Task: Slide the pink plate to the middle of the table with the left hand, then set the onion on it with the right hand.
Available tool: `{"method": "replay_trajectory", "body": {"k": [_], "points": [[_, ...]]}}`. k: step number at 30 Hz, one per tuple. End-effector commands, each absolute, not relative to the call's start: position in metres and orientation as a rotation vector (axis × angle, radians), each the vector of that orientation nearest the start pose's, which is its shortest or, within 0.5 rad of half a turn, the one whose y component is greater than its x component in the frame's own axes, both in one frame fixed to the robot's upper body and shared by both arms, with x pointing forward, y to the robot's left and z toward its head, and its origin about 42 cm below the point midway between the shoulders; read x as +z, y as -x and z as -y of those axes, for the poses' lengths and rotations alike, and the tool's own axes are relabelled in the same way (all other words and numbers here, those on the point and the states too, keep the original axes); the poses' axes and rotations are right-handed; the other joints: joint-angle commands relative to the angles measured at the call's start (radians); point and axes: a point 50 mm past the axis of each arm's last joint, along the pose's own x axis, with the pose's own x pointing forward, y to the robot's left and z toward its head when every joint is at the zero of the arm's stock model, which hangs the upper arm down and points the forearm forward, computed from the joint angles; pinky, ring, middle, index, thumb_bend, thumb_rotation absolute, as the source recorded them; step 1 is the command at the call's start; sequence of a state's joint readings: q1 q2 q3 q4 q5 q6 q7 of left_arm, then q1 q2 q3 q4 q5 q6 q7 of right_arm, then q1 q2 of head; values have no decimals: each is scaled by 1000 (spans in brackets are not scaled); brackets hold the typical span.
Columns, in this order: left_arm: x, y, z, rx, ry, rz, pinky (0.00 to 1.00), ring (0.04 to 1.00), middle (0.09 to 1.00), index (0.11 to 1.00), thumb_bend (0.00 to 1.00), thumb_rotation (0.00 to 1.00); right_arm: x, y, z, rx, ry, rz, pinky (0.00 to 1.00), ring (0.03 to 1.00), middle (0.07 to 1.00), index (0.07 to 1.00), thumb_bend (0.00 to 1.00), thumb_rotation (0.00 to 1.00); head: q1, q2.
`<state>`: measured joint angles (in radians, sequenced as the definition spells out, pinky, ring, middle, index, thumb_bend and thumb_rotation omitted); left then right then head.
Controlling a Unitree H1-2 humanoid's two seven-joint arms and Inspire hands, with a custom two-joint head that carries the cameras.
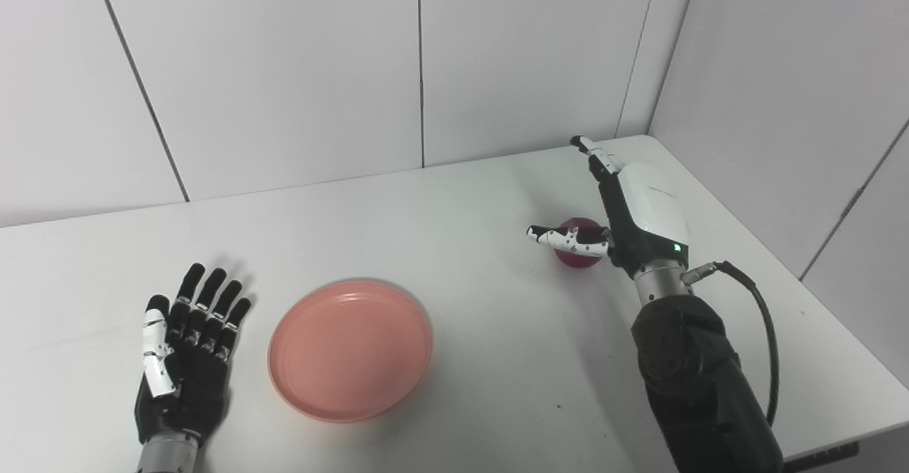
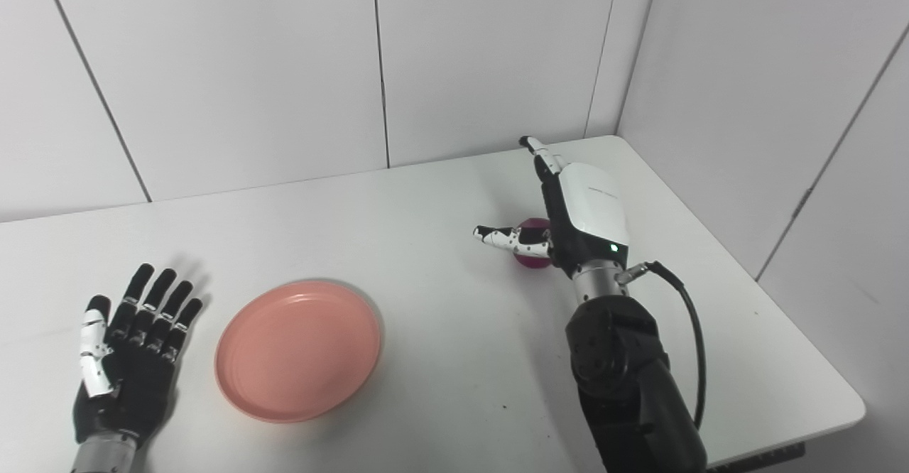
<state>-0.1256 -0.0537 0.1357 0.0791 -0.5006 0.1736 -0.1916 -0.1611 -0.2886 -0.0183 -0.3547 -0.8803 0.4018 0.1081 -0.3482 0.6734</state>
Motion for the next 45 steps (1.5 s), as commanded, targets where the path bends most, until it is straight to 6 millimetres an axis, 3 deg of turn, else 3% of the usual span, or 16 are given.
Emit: {"method": "replay_trajectory", "body": {"k": [1, 13, 33, 45], "points": [[90, -314, -204, -117, 574, -110, 917, 907, 916, 901, 408, 1000, 249, -320, 301, -345, 1099, 129, 676, 795, 866, 881, 936, 418, 4, 0], [94, -312, -200, -112, 596, -124, 923, 910, 914, 895, 398, 1000, 234, -332, 317, -320, 1150, 31, 673, 794, 854, 869, 932, 361, 18, 0], [97, -310, -197, -99, 598, -128, 915, 902, 910, 894, 394, 1000, 212, -356, 346, -290, 1186, -114, 665, 796, 858, 869, 938, 372, 32, 4], [96, -308, -198, -106, 594, -128, 917, 907, 914, 898, 388, 1000, 205, -366, 343, -238, 1183, -168, 698, 803, 855, 855, 890, 405, 36, 7]]}}
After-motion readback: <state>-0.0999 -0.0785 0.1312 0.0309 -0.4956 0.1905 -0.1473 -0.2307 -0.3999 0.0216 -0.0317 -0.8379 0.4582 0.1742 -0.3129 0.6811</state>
